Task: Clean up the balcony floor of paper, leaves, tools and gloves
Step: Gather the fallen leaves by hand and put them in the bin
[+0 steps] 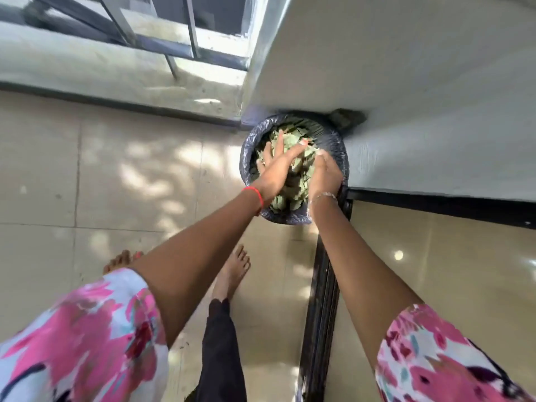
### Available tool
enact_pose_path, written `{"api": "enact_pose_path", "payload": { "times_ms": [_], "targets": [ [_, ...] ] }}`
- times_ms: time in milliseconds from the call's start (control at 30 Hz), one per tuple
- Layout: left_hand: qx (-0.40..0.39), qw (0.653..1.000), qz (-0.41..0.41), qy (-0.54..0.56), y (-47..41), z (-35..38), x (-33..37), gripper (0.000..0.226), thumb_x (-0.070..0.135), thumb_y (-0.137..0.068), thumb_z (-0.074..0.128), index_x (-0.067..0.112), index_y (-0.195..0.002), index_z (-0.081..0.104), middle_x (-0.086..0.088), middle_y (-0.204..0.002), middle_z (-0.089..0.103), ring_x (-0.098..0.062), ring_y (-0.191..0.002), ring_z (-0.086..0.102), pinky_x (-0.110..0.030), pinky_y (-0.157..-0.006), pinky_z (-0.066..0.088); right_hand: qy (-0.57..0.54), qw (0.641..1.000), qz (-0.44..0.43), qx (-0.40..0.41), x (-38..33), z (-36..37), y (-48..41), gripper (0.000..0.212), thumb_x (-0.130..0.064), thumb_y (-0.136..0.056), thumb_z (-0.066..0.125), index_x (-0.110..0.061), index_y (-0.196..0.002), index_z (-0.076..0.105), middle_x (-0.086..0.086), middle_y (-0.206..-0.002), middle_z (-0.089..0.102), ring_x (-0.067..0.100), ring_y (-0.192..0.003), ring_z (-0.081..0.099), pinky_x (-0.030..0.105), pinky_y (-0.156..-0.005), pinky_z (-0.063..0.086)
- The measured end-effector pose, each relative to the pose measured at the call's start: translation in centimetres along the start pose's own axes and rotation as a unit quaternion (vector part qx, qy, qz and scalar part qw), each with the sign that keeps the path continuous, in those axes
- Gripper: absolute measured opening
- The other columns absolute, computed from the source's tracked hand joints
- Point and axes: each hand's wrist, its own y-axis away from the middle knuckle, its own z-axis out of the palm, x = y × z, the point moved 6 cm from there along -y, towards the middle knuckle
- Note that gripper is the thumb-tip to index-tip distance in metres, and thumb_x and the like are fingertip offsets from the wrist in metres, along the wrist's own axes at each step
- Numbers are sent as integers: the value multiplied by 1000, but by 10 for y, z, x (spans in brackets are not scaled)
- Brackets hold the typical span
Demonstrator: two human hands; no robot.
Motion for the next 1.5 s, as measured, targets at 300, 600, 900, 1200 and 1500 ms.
{"api": "enact_pose_path", "payload": {
  "times_ms": [300,600,900,1200,1500],
  "targets": [
    [37,940,99,-323,-5,-32,8,52,-6,-85,46,12,-134,51,-16,-131,56,-21,-104,61,-6,-81,41,191,976,-62,-89,-4,15,-1,53,20,-83,31,-1,-125,55,14,-129,56,23,-122,52,19,-101,38],
    [45,813,212,-541,57,-79,20,70,7,-82,54,11,-146,26,-8,-154,21,-26,-143,14,-34,-117,14,447,831,-216,-249,-30,62,78,47,-11,-92,44,-13,-139,36,13,-137,46,28,-124,43,33,-100,35],
    [162,768,101,-612,173,-193,-7,82,28,-88,51,19,-150,-2,-4,-159,-9,-25,-145,-14,-47,-115,-9,573,584,-413,-400,-38,129,228,55,-21,-98,37,-4,-145,14,11,-154,16,21,-143,13,31,-116,10],
    [336,773,36,-537,347,-310,-86,84,37,-89,47,17,-150,-6,-3,-158,-12,-24,-145,-14,-46,-115,-11,569,327,-590,-470,10,162,435,65,-34,-99,31,-4,-147,0,12,-156,0,21,-145,-1,33,-118,0],
    [477,798,-45,-365,543,-377,-271,88,33,-83,57,18,-151,2,-3,-159,-2,-23,-146,-10,-43,-114,-13,559,153,-648,-494,126,141,646,63,-35,-99,28,-5,-147,0,11,-156,-7,22,-144,-6,34,-116,-3]
  ]
}}
